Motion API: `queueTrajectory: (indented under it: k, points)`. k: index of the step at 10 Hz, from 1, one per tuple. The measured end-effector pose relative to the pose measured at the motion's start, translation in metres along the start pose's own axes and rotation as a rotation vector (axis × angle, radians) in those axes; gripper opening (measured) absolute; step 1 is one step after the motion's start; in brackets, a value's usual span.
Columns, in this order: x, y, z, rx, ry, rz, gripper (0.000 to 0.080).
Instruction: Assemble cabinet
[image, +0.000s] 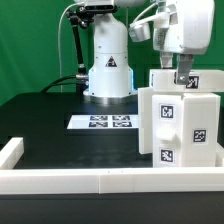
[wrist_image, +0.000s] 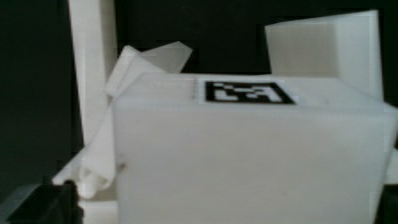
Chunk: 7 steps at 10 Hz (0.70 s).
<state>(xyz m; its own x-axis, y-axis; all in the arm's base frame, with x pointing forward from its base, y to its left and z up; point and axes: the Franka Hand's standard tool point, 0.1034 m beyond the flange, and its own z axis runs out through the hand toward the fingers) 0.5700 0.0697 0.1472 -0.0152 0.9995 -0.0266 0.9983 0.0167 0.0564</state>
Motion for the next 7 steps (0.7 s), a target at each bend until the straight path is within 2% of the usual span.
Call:
queueTrajectory:
  k: [2,7]
  points:
    - [-0.0027,0.0000,0.0007,0.001,-0.002,0.007,0.0556]
    - [-0.0049,0.0001,0.0008,0.001,-0.005,0.087,0.0561]
